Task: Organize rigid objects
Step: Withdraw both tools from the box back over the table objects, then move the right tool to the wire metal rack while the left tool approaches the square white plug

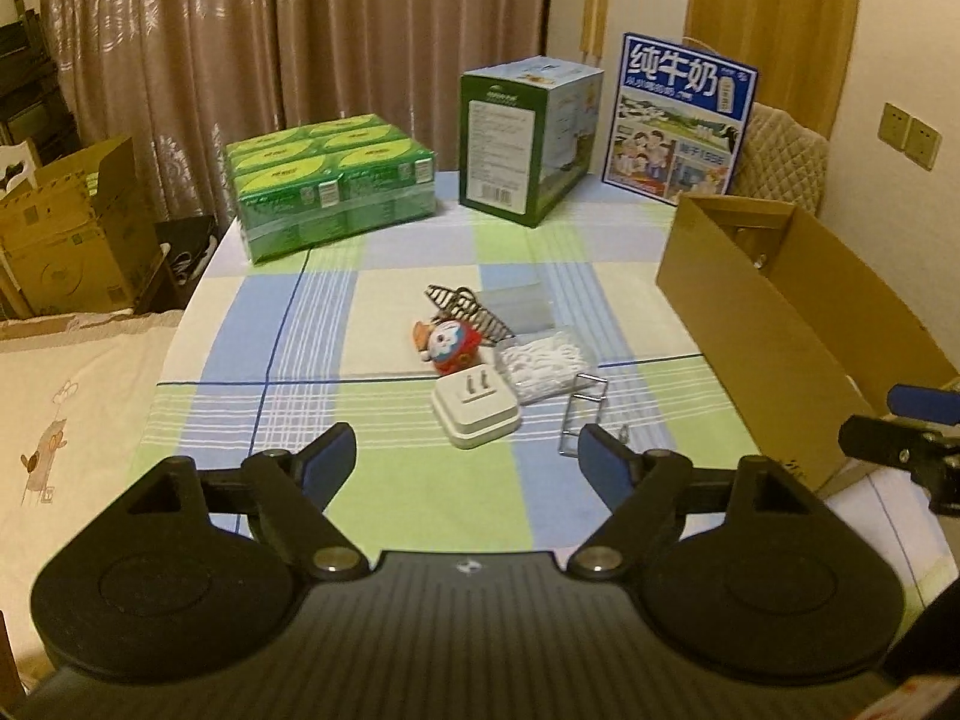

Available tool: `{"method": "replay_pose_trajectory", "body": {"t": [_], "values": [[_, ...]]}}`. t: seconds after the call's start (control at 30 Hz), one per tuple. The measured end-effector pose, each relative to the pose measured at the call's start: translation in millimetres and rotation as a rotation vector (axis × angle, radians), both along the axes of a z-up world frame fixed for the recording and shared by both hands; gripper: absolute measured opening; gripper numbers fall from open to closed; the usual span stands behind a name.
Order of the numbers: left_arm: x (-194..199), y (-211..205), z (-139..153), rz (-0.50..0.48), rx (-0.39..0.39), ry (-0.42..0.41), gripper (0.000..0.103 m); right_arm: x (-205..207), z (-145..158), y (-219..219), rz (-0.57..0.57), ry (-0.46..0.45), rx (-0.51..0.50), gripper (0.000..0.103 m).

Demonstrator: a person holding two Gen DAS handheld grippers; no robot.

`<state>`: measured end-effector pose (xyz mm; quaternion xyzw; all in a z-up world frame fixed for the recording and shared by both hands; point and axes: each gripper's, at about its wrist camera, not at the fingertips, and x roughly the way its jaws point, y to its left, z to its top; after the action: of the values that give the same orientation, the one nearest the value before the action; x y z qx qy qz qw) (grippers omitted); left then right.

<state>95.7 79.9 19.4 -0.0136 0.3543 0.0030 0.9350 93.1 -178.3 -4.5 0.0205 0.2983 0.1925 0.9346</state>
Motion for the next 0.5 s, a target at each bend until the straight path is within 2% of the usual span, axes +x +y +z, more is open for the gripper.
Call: {"method": "replay_pose_trajectory", "body": {"t": [0.5], "values": [[57, 24, -61, 0.036, -0.019, 0.054, 0.083, 53, -66, 37, 0.079, 0.048, -0.045, 0.077]]}}
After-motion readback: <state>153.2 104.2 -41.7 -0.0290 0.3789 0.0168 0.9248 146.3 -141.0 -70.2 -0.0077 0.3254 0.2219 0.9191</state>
